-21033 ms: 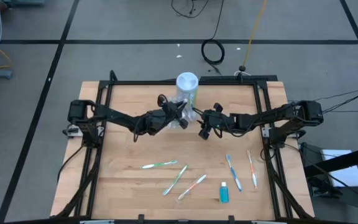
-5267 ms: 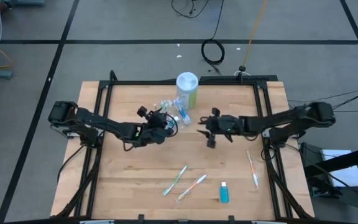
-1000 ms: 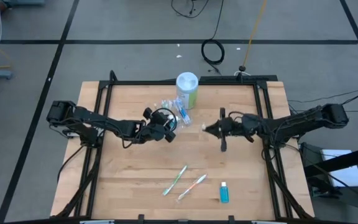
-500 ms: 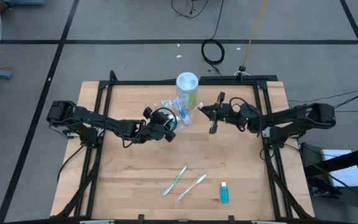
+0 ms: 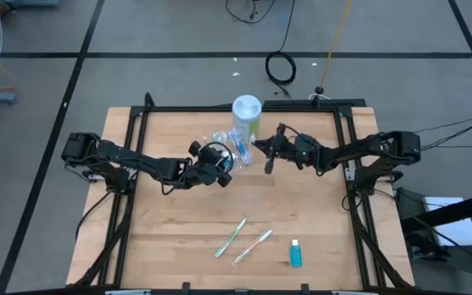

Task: Pick & Place toothbrushing station
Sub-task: Put the yellow toothbrush into the transparent organizer

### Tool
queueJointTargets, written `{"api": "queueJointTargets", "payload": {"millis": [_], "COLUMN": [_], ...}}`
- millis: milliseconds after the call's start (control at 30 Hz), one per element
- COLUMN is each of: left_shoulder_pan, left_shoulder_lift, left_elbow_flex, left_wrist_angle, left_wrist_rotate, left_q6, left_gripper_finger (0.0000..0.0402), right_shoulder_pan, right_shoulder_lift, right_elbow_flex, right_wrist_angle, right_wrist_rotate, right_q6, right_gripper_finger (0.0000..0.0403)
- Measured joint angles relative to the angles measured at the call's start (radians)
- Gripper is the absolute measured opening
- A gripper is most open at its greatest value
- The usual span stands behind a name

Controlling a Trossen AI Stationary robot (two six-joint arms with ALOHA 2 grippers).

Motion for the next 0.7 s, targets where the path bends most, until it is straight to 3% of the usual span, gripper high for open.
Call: {"api": "queueJointTargets", "payload": {"millis": [533, 700], "left_shoulder_pan": [0.002, 0.002], "left_shoulder_lift": [0.000, 0.000], "left_elbow_flex": [0.000, 0.000], "left_wrist_angle": [0.012, 0.031], "left_wrist_rotate": [-0.001, -0.006], "left_q6": [0.004, 0.026], "left_gripper_finger": [0.0134, 0.0134], "right_shoulder_pan": [0.001, 0.001], "right_shoulder_lift": [-0.001, -0.001], "right_elbow_flex": [0.000, 0.000], "right_wrist_angle": [-0.144, -0.166], "right_wrist_rotate": [-0.003, -0.003], "right_q6": [0.007, 0.058], "right_gripper_finger": [0.0001, 0.0019]}}
